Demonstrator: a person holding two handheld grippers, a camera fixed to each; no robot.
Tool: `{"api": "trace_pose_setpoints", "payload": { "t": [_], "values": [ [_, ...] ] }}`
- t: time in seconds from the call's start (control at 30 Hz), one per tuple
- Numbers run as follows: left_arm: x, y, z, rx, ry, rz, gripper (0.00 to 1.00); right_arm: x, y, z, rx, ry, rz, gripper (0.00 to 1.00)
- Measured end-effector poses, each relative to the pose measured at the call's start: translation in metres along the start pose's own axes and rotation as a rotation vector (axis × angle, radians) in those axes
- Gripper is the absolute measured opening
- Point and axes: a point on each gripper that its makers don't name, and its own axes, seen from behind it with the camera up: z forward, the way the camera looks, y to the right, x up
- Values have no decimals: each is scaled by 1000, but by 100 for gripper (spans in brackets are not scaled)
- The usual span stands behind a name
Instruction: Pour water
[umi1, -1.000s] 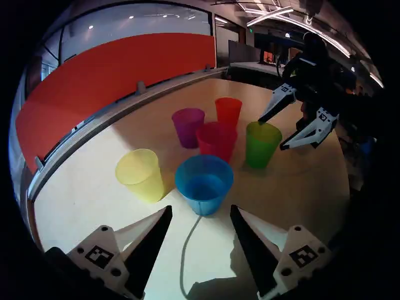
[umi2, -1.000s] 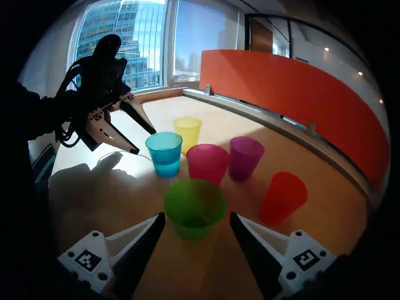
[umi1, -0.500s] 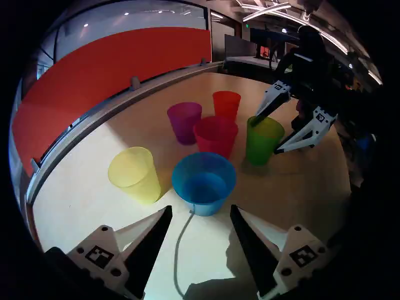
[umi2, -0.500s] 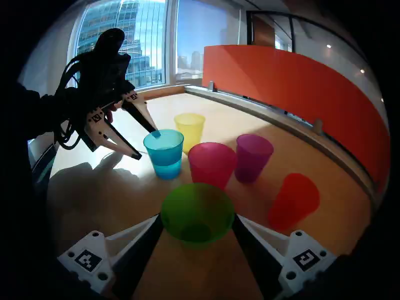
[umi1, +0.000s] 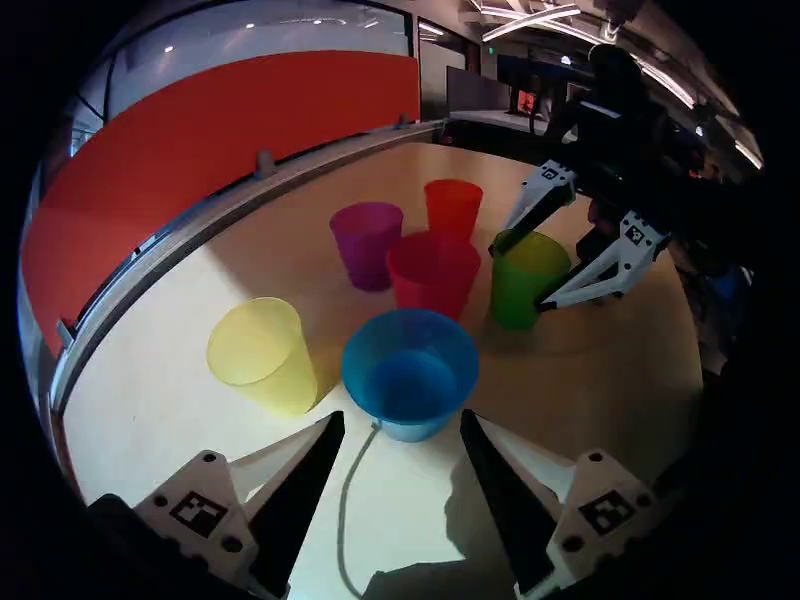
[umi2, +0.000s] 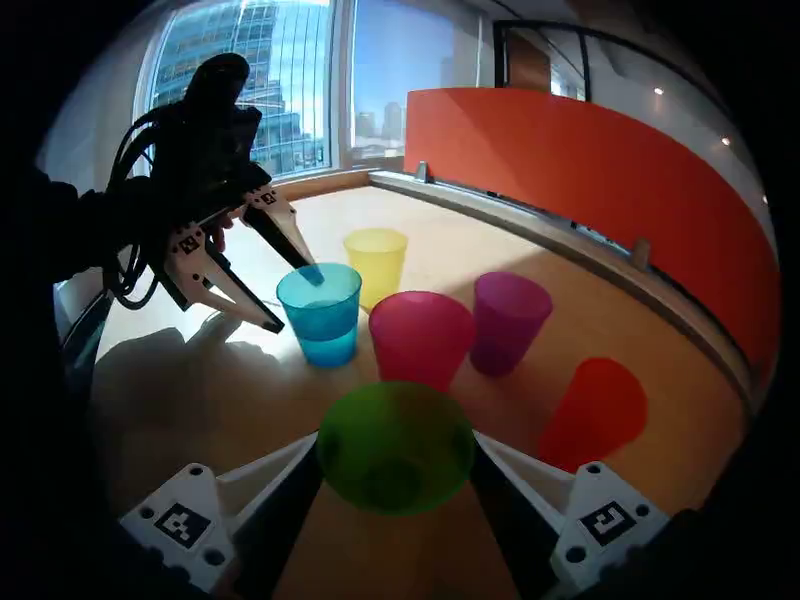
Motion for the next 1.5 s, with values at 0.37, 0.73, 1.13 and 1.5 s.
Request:
{"api": "trace_pose_setpoints", "payload": {
  "t": [0.37, 0.73, 1.13, 1.5],
  "values": [
    [5, 1, 10, -10, 0, 3, 85, 0, -1, 0, 13, -1, 2, 93],
    [13, 3, 19, -16, 3, 17, 86, -1, -2, 0, 17, -4, 1, 93],
    [18, 3, 27, -18, 5, 15, 86, -2, -3, 1, 27, -7, -5, 93],
    [13, 5, 31, -12, -10, 16, 81, -2, -7, 2, 35, -5, -1, 92]
  ]
}}
